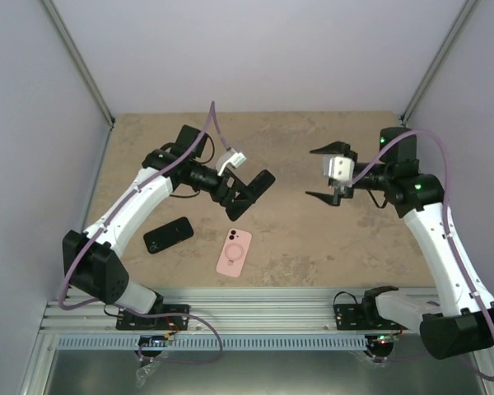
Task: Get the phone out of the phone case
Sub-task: Pick up the phone at the center of the board, then adjust the phone.
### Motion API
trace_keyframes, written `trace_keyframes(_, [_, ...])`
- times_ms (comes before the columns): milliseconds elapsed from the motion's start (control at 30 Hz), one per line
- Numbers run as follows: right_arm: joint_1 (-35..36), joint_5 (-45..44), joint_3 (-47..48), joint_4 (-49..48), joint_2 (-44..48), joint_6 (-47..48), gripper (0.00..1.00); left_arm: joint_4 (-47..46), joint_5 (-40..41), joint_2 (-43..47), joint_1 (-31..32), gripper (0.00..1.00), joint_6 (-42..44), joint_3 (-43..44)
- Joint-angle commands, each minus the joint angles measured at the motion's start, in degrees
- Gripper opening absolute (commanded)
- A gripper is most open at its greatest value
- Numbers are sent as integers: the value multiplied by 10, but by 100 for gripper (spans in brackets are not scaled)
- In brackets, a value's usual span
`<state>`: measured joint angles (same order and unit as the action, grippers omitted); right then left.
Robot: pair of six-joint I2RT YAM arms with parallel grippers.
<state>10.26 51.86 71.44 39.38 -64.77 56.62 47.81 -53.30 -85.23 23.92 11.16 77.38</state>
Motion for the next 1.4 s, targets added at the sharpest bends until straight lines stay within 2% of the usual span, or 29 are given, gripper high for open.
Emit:
trace_keyframes(0, [72, -66, 29, 72, 14, 131, 98, 49, -76, 19, 23, 44, 48, 3])
trace_keyframes(167, [182, -171, 46, 87, 19, 183, 97, 69, -90, 20, 48, 44, 52, 6])
trace_keyframes(300, [260, -237, 62, 129, 1, 205, 88, 84, -90, 17, 68, 44, 58, 8])
trace_keyframes(433, [303, -259, 60, 143, -14, 194, 81, 104, -91, 12, 82, 44, 77, 10])
trace_keyframes(700, [326, -277, 53, 165, -37, 200, 64, 161, -106, 1, 100, 43, 128, 21])
trace_keyframes(1100, [352, -274, 20, 158, -34, 173, 44, 224, -146, -40, 117, 41, 190, 50])
trace_keyframes(1233, [352, -264, 13, 155, -29, 149, 32, 236, -158, -42, 117, 41, 206, 50])
trace_keyframes(1367, [352, -260, 12, 148, -25, 117, 15, 236, -159, -40, 117, 41, 208, 50])
